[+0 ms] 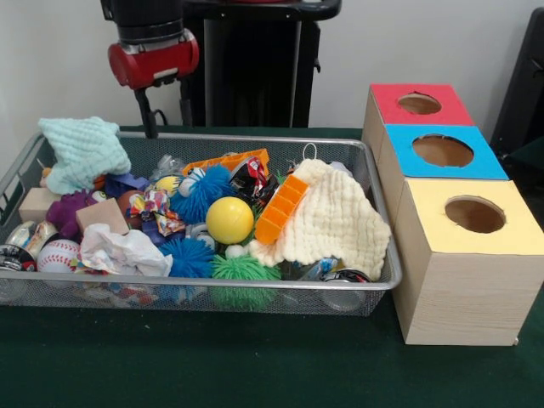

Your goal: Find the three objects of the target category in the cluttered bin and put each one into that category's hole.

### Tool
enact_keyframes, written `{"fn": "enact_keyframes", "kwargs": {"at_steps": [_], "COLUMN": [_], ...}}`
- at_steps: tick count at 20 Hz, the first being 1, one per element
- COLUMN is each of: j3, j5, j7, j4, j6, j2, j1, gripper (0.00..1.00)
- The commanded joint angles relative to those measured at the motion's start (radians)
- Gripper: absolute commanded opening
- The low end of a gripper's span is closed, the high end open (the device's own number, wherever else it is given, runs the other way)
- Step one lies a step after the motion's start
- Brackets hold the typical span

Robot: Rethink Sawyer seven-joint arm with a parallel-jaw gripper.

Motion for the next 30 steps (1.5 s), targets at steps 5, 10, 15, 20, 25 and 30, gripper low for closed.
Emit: {"fn": "enact_keyframes", "kwargs": {"at_steps": [5,10,15,20,25,30], "j3": [-0.012,-0.016,-0.039,-0.075,-0.086,-0.057], "j5": [-0.003,-0.011,-0.049,-0.105,-0.142,-0.129], "j7": [-0.141,-0.13,-0.114,-0.073,-0.084,-0.134], "j4": [-0.151,-0.142,-0.153,-0.15,-0.146,-0.157], "j6": [0.109,0.094,0.066,0.009,-0.028,0.004], "j2": [0.082,0.088,0.117,0.136,0.18,0.201], "j1": [0.02,0.021,0.034,0.05,0.034,-0.002], "gripper": [1.0,1.0,1.0,1.0,1.0,1.0]}}
